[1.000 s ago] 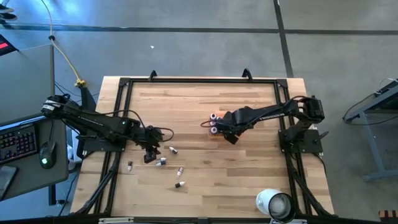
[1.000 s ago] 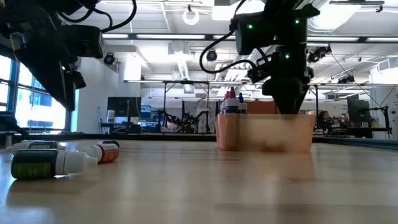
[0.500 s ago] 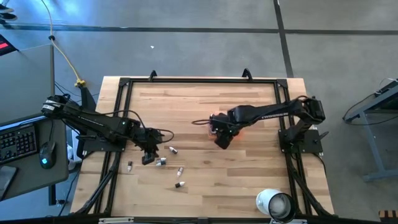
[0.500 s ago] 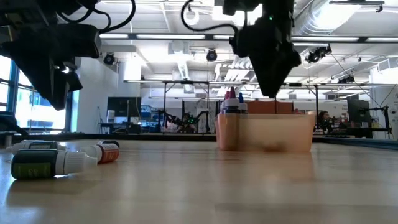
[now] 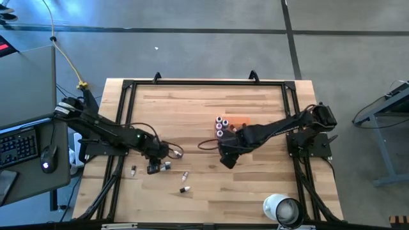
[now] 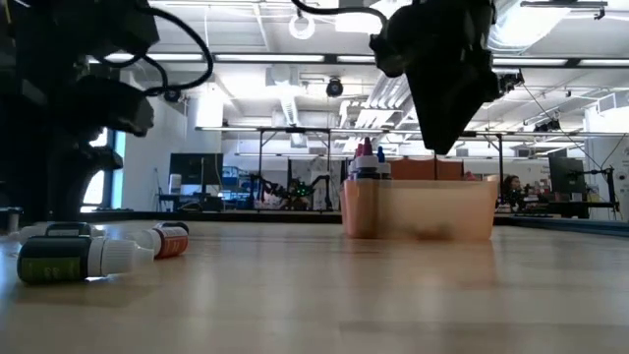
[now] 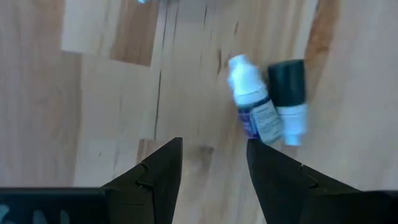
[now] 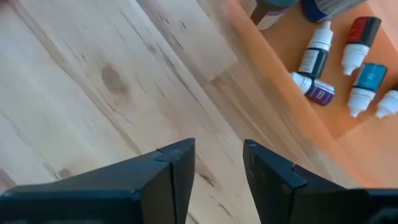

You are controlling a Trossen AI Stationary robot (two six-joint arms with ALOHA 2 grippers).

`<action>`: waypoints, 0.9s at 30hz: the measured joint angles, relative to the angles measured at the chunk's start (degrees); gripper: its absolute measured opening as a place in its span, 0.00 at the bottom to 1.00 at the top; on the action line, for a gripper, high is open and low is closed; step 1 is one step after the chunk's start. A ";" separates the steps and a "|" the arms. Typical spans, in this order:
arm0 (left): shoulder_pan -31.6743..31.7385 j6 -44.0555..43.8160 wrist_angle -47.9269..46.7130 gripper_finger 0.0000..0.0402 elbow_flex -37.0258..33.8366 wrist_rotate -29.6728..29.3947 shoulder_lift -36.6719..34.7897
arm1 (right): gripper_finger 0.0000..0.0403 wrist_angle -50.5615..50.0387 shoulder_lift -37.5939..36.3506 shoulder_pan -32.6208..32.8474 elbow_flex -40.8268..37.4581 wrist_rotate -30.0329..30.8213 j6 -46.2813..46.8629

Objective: Pick & Place food coloring
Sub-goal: Put the small brown food coloring bottle into the orange bin

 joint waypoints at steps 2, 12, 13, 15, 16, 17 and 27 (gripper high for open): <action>-0.19 -0.11 1.60 0.44 -0.01 -0.40 1.89 | 0.32 0.88 0.02 0.94 0.00 1.33 1.30; -0.09 -0.08 1.64 0.44 0.38 -1.19 4.19 | 0.32 11.93 1.27 6.03 0.00 9.71 1.52; -0.09 0.06 1.21 0.44 0.71 -1.26 4.14 | 0.32 13.21 1.59 6.53 0.00 10.85 0.41; -0.09 1.42 -0.16 0.44 1.52 -1.67 3.98 | 0.32 14.94 2.49 7.34 0.00 12.28 -2.53; -0.08 2.34 -1.27 0.44 2.29 -2.33 4.03 | 0.32 15.34 2.94 7.61 0.00 12.65 -4.20; -0.07 3.28 -2.35 0.44 3.28 -2.99 4.02 | 0.32 15.57 3.36 7.84 0.00 13.10 -5.72; -0.05 21.31 -0.15 0.44 9.59 -14.82 3.92 | 0.32 21.97 8.45 6.62 -0.04 15.55 -8.54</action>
